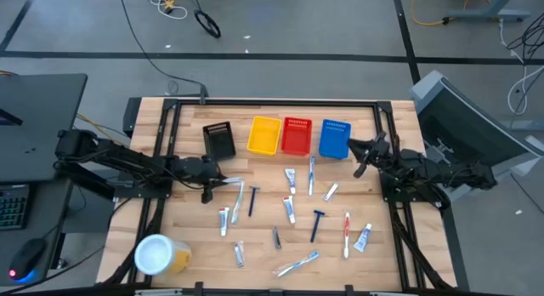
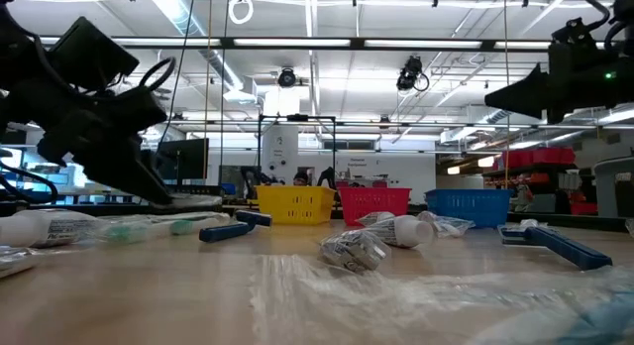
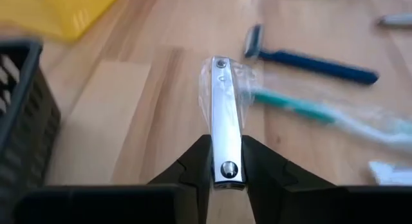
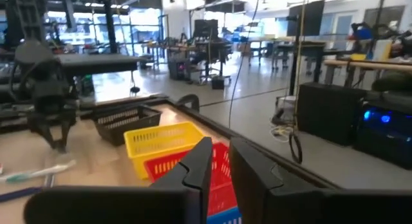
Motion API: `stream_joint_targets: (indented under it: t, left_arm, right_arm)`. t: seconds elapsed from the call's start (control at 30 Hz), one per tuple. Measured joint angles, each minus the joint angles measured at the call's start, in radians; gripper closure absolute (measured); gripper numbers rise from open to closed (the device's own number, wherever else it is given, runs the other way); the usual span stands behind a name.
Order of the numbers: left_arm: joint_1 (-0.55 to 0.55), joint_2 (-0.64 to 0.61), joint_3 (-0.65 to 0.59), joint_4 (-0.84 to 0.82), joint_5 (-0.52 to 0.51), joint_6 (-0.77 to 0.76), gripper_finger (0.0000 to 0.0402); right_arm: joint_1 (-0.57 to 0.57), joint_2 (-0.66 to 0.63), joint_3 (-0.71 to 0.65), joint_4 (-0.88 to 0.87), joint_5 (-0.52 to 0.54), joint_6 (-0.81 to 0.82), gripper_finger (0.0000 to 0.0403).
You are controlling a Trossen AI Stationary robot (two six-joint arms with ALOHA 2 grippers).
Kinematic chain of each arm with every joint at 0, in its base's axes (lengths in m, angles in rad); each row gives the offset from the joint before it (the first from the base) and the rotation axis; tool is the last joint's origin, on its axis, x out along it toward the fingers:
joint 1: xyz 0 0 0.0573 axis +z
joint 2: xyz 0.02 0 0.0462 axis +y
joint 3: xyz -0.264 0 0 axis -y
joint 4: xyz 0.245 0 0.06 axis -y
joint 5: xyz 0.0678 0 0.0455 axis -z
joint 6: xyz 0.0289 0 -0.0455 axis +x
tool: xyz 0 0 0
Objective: Pick & Place Travel size toiletries
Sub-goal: Put the silver nail cutter into the black bin
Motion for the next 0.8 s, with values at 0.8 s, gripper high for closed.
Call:
stream_joint_targets:
  t: [0.8]
  left_arm:
    - [0.150, -0.001, 0.515, -0.755, -0.394, -0.040, 0.0328]
  right_arm:
    - [0.000, 0.217, 0.000, 0.094, 0.003, 0.107, 0.0329]
